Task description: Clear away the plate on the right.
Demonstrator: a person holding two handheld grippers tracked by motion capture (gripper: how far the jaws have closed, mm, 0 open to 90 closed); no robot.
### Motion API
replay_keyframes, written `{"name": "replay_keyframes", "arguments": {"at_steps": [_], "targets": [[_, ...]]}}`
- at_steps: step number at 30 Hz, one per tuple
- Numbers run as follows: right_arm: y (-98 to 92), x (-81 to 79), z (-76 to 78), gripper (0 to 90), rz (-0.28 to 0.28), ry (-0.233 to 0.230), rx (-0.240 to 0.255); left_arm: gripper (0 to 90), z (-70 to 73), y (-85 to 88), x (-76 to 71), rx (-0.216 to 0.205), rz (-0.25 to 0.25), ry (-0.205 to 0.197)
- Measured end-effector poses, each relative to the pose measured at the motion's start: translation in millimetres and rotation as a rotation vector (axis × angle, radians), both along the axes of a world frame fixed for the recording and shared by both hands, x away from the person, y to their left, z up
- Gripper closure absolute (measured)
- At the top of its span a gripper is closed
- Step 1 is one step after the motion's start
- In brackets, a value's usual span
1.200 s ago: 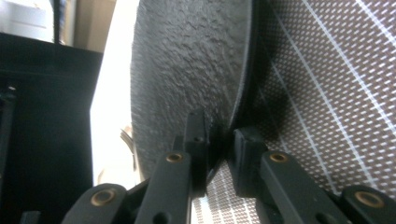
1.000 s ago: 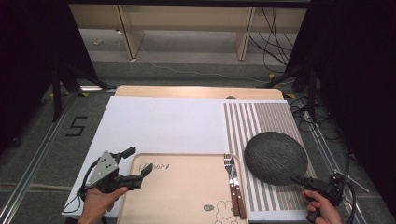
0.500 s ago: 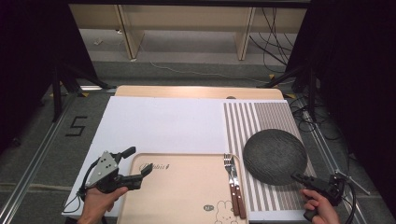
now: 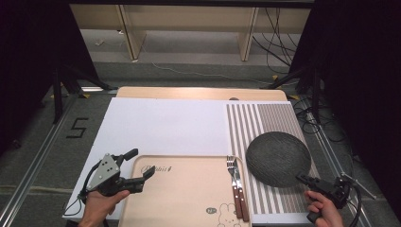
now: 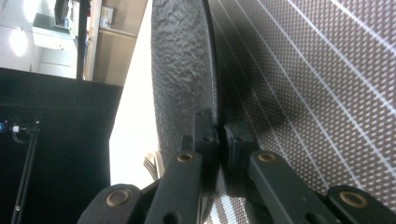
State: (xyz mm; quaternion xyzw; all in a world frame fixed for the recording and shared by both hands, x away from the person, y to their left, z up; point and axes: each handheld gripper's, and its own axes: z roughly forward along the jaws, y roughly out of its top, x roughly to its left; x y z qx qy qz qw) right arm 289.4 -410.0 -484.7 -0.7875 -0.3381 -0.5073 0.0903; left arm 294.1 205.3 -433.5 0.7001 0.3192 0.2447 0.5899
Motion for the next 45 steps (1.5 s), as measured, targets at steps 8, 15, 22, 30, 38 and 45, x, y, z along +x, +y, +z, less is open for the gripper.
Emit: {"name": "replay_keyframes", "arguments": {"at_steps": [8,15,22,30,38,45], "targets": [[-1.0,-1.0,2.5,86.4,-0.019,-0.008,0.038,17.7,0.2,0.0,-0.2,-0.006,-0.001,-0.004],[-2.5,-2.9,3.2,86.3,-0.008,-0.018,0.055,17.7,0.3,0.3,-0.3,-0.005,-0.002,-0.004],[3.4,-3.9,7.0,86.3,0.008,-0.048,0.085,17.7,0.3,0.7,0.0,-0.005,-0.001,-0.003],[16.4,-6.7,13.8,86.2,0.030,-0.055,0.153,17.6,0.2,1.4,-0.2,-0.008,0.003,0.000],[34.9,-6.2,16.2,86.3,0.086,-0.061,0.165,17.6,0.4,1.6,-0.4,-0.009,0.006,0.000],[51.3,-6.1,18.0,86.5,0.127,-0.069,0.173,17.6,-0.1,1.7,-0.1,-0.018,0.002,-0.004]]}}
